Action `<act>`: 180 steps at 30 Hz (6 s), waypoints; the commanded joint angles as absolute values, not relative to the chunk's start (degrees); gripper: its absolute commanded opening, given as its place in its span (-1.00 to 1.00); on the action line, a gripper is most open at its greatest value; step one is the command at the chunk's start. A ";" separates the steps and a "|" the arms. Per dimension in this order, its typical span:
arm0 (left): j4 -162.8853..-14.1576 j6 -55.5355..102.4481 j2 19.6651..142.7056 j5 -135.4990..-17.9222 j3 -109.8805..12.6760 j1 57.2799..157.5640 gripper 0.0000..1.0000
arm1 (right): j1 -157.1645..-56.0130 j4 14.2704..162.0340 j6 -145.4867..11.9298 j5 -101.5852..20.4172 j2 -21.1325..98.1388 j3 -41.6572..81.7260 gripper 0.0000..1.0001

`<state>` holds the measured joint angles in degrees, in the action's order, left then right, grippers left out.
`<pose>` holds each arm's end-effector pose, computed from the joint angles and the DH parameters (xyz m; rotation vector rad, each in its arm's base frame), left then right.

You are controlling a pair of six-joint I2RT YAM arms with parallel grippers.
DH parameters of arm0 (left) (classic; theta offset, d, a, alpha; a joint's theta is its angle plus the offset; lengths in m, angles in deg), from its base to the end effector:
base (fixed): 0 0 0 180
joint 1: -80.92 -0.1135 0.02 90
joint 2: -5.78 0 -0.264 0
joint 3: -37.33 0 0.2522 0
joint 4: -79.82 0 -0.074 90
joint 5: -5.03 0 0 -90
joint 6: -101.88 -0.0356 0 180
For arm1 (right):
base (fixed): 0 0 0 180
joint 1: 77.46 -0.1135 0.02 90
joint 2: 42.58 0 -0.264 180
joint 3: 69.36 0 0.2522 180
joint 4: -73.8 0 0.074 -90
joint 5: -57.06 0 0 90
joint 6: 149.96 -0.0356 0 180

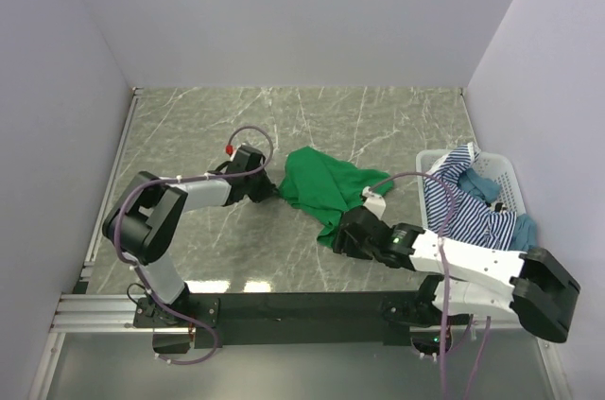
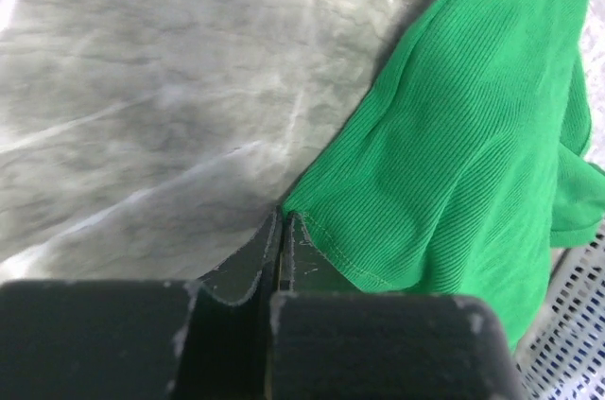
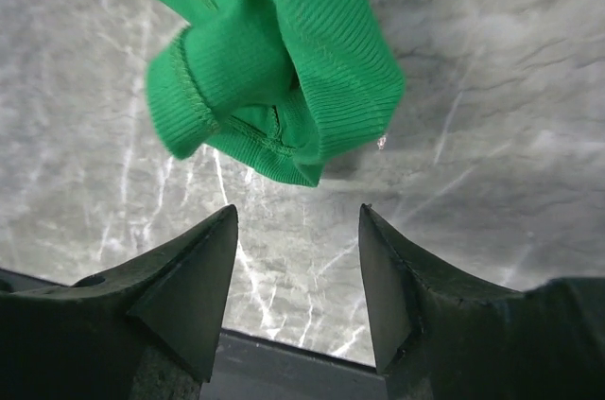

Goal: Fold and stack the tank tops

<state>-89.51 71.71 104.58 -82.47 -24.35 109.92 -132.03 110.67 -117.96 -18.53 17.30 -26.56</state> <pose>0.2923 -0.1638 0.1410 -0.6568 2.4628 -0.7282 0.1188 0.1517 0.1801 0.1807 2.5386 0.5099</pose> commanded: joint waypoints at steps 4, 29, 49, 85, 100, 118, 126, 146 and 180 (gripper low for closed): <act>-84.22 71.82 98.77 -87.69 -25.21 110.19 -0.99 | -134.24 103.21 -122.71 -15.98 24.29 -26.77 0.23; -73.68 69.09 79.44 -86.55 -34.33 99.30 -0.99 | -130.83 133.52 -117.55 3.52 20.09 -3.52 -1.00; -78.93 68.92 84.87 -90.25 -67.39 86.99 -0.99 | -103.84 130.18 -78.25 -7.08 56.10 80.35 -1.00; -60.68 74.37 42.88 -76.80 -1.49 81.71 -0.99 | -117.44 109.61 -103.99 -23.01 17.46 -23.07 -0.47; -49.86 68.48 46.73 -76.96 -10.26 83.91 -0.32 | -120.35 110.42 -109.44 -22.22 18.05 -24.31 0.01; -71.75 55.41 93.87 -83.65 -38.87 84.79 0.10 | -120.79 102.93 -111.91 -21.00 32.30 -24.66 -1.00; -68.75 43.71 118.16 -77.69 -60.87 85.32 0.18 | -112.19 105.04 -110.24 -20.20 27.22 -26.42 -1.00; -65.06 42.11 126.19 -81.19 -64.15 88.13 -0.03 | -128.04 118.32 -107.95 -10.80 28.95 -4.84 -0.24; -65.15 41.94 125.40 -81.28 -63.09 88.22 -0.99 | -153.22 124.21 -105.23 -8.43 85.75 47.24 -0.17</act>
